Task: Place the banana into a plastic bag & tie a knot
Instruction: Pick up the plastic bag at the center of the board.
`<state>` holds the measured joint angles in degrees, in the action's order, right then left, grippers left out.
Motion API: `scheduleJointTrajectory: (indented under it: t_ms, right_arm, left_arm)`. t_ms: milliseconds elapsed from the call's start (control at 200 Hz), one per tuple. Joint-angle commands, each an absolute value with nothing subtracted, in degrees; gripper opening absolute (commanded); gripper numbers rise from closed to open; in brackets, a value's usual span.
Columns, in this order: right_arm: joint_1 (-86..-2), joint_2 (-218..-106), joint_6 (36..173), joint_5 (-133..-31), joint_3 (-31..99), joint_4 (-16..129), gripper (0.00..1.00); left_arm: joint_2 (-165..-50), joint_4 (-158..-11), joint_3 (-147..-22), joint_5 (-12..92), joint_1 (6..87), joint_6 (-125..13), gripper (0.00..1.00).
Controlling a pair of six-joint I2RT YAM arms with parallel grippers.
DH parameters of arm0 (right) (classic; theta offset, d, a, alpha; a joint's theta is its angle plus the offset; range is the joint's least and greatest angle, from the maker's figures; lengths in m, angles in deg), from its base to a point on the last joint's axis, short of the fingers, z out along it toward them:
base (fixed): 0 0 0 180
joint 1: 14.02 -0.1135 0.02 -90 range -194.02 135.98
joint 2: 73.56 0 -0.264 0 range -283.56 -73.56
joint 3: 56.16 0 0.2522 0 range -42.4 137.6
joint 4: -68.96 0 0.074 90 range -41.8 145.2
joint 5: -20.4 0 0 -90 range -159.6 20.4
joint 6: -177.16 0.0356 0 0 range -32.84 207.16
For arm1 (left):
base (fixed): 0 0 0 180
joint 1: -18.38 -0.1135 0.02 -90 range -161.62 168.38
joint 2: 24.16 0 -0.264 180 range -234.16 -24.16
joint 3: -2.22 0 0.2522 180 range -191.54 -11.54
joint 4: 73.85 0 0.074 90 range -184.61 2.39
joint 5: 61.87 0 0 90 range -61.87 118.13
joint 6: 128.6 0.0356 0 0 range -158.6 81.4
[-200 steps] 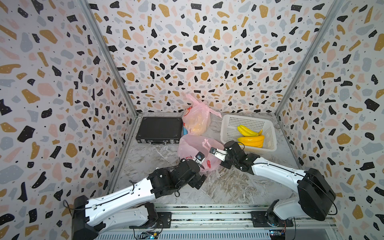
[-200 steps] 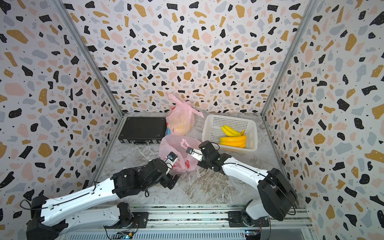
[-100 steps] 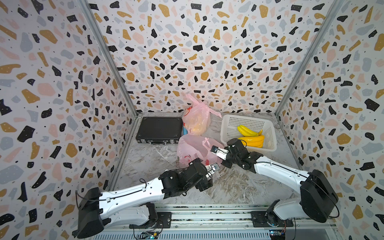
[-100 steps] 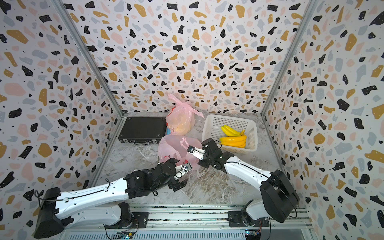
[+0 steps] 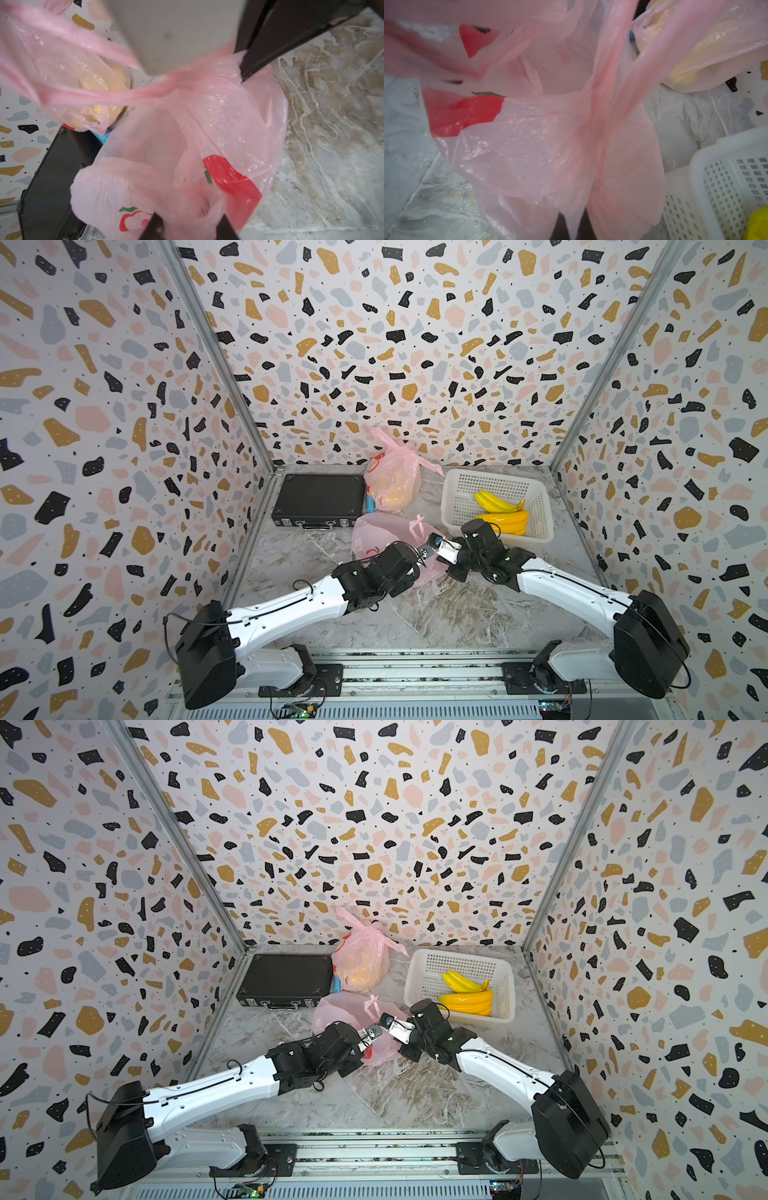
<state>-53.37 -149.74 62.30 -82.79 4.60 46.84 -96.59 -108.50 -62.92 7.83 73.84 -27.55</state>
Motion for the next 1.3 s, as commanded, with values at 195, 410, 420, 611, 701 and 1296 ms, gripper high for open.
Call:
scheduleJointTrajectory:
  t_ms: [195, 410, 420, 611, 701, 1296]
  right_arm:
    - [-53.31, -146.34, 67.76, -82.82, 0.53, 50.33, 0.0]
    - [-53.31, -144.05, 69.59, -80.39, -3.55, 52.34, 0.0]
    - [-53.31, -143.87, 69.76, -80.21, -3.79, 52.37, 0.0]
    - [-53.31, -140.44, 74.52, -79.94, -6.75, 55.47, 0.26]
    - [-53.31, -138.43, 81.71, -78.86, -6.79, 56.2, 0.46]
    - [-57.47, -130.9, 109.77, -76.62, -1.19, 50.15, 0.66]
  left_arm:
    - [-92.11, -110.54, -70.69, 2.01, 61.84, -45.63, 0.0]
    - [-86.51, -114.06, -75.14, 12.64, 49.96, -63.39, 0.0]
    - [-86.42, -114.29, -75.23, 12.98, 49.65, -63.98, 0.0]
    - [-84.16, -114.0, -72.17, 17.03, 48.2, -67.7, 0.0]
    - [-83.01, -111.72, -69.33, 20.87, 47.78, -69.42, 0.0]
    - [-80.07, -109.62, -67.0, 35.07, 47.47, -75.67, 0.0]
